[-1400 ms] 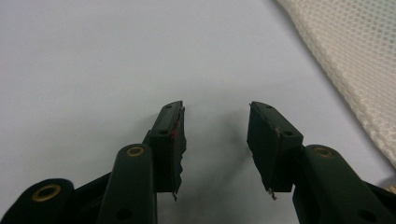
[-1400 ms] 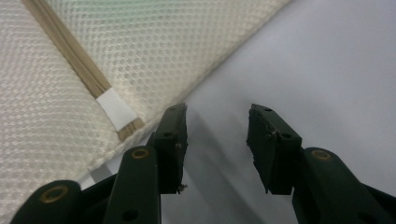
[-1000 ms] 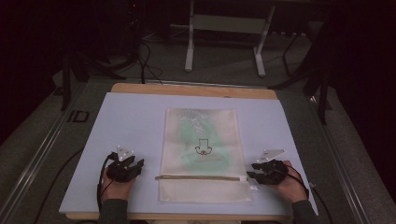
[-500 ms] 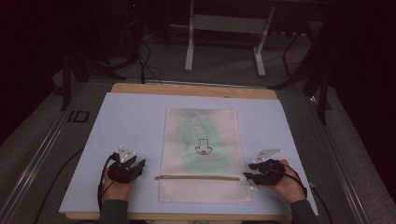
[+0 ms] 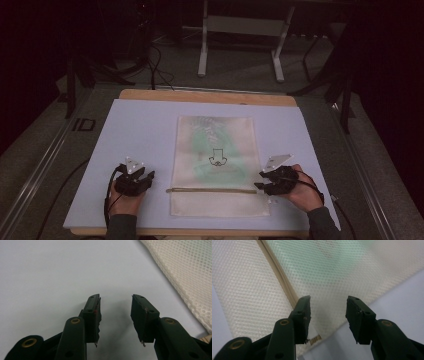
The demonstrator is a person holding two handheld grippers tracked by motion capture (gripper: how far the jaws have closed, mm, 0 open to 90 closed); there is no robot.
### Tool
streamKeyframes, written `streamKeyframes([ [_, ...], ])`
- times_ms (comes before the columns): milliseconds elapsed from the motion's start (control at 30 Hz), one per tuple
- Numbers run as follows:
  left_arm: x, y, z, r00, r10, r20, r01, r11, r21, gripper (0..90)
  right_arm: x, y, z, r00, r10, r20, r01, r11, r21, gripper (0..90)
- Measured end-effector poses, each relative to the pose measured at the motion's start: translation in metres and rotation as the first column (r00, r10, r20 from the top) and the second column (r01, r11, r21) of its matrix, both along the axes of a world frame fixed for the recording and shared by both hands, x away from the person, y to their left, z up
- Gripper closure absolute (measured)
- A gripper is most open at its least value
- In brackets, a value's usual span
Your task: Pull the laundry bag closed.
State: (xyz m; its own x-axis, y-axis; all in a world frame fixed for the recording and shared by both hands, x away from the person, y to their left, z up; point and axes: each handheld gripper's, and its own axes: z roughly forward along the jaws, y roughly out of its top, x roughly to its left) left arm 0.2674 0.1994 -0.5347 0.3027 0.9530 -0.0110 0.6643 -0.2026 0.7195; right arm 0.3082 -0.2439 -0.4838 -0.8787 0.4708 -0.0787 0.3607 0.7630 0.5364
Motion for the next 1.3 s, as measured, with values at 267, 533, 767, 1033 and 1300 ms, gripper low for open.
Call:
streamKeyframes([
  [267, -0.001, 0.002, 0.001, 1.0, 0.002, 0.004, -0.002, 1.0, -0.009, 58.6, 0.006, 0.017, 0.004, 0.9984, 0.055, -0.012, -0.055, 0.9984, -0.01, 52.5],
  [533, -0.001, 0.0, 0.001, 0.9999, -0.009, 0.01, 0.009, 1.0, -0.003, 58.6, 0.01, 0.034, 0.01, 0.995, 0.099, -0.011, -0.1, 0.9944, -0.035, 53.1],
  [767, -0.001, 0.001, 0.002, 0.9999, -0.011, 0.011, 0.011, 0.9999, -0.005, 58.6, 0.012, 0.047, 0.008, 0.9917, 0.128, -0.014, -0.128, 0.9909, -0.04, 53.2],
  [1033, -0.001, 0.0, 0.002, 0.9999, -0.011, 0.013, 0.011, 0.9999, -0.006, 58.6, 0.015, 0.061, 0.008, 0.9869, 0.161, -0.015, -0.161, 0.9865, -0.028, 52.9],
  [1300, -0.001, 0.0, 0.002, 0.9998, -0.015, 0.014, 0.015, 0.9999, -0.005, 58.5, 0.019, 0.074, 0.008, 0.9825, 0.185, -0.021, -0.186, 0.9823, -0.027, 52.9],
])
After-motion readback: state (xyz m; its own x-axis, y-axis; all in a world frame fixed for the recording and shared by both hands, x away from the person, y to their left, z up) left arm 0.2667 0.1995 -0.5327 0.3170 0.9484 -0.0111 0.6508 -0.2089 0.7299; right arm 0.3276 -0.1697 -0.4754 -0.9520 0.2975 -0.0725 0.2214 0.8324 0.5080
